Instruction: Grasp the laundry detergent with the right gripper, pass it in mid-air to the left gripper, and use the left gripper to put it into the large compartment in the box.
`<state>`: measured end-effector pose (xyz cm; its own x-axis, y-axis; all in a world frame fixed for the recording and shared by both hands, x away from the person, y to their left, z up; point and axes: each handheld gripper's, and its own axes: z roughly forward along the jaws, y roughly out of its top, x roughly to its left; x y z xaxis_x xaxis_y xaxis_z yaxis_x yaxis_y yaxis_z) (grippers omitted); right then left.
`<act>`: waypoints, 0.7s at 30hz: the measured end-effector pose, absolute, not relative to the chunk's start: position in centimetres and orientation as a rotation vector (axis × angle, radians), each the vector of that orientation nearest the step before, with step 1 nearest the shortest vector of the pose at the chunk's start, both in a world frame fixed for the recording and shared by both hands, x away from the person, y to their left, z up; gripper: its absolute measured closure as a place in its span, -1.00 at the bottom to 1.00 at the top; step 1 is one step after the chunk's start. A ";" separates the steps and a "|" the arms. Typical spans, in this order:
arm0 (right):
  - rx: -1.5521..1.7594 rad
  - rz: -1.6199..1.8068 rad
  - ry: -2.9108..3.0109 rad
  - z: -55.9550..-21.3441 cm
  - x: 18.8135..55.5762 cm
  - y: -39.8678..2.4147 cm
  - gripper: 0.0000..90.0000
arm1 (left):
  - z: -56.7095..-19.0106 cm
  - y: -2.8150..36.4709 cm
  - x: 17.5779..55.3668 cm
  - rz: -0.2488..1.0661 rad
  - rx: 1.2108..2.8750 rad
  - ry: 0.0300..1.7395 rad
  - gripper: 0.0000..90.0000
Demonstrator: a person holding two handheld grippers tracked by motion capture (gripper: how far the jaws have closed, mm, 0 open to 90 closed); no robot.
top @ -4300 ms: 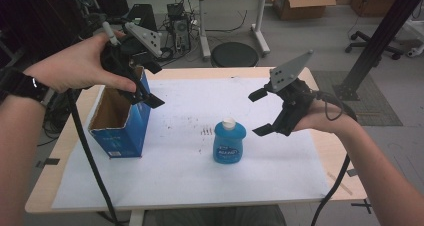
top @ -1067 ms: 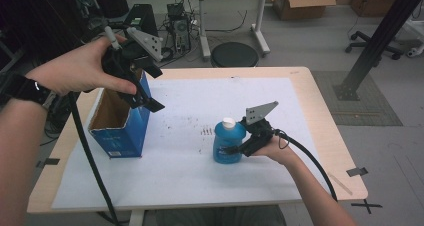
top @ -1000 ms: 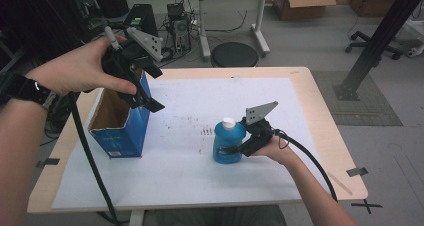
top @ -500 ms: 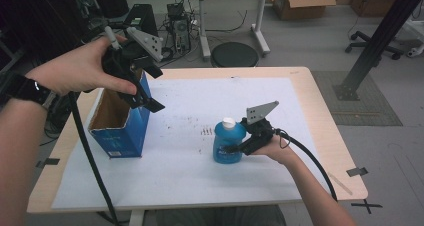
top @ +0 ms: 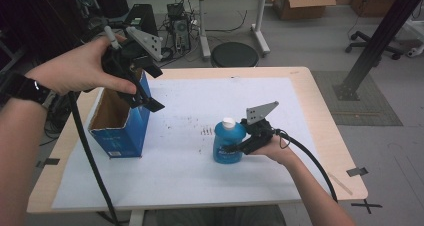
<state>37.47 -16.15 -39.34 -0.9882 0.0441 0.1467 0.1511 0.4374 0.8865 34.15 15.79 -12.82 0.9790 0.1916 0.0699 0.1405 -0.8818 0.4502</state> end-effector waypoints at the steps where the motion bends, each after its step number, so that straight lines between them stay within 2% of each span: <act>1: -0.176 -1.605 -2.574 -39.4 37.5 -16.2 -0.21 | -12.8 15.8 34.2 0.153 2.669 0.235 -0.90; 21: -0.145 -1.630 -2.616 -39.3 37.2 -16.2 -0.07 | -12.9 15.4 34.4 0.146 2.673 0.226 -0.90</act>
<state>37.21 -16.17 -39.31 -0.9940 0.0501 0.0974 0.1095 0.4379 0.8923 34.37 15.43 -12.91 0.9810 0.1825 0.0659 0.1346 -0.8847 0.4464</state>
